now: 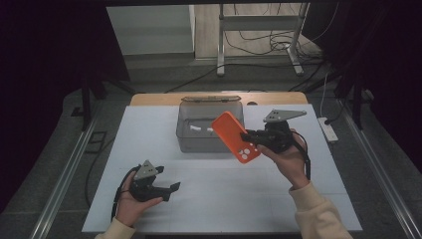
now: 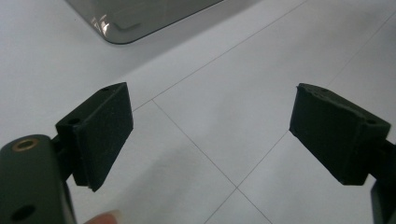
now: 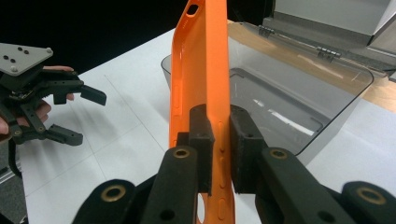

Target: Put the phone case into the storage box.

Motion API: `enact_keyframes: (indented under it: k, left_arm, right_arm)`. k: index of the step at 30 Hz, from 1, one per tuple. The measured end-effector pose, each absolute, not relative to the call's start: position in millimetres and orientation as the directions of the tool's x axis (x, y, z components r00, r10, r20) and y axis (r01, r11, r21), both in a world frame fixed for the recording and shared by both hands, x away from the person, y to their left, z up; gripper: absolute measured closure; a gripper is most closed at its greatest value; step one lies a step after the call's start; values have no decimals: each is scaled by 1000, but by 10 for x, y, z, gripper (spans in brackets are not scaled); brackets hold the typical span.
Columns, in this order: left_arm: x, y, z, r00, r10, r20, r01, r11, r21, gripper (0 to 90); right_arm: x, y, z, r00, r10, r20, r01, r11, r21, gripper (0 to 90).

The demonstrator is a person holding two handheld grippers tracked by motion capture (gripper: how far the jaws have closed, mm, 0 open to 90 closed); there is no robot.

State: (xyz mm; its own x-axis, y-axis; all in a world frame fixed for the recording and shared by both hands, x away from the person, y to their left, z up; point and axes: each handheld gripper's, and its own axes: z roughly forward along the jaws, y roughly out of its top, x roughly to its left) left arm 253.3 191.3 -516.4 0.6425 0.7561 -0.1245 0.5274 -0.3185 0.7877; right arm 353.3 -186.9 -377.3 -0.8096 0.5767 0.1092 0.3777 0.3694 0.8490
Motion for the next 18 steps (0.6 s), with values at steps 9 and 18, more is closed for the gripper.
enact_keyframes:
  k: [9, 18]
  left_arm:
    - [2532, 1905, -5165, 646, 754, -121, 527, -326, 785, 136]
    - [2534, 1910, -5164, 646, 754, -120, 526, -327, 785, 136]
  right_arm:
    - [3567, -1873, -3755, -796, 594, 114, 387, 355, 851, 811]
    - [3613, -1864, -3699, -787, 606, 117, 385, 334, 860, 811]
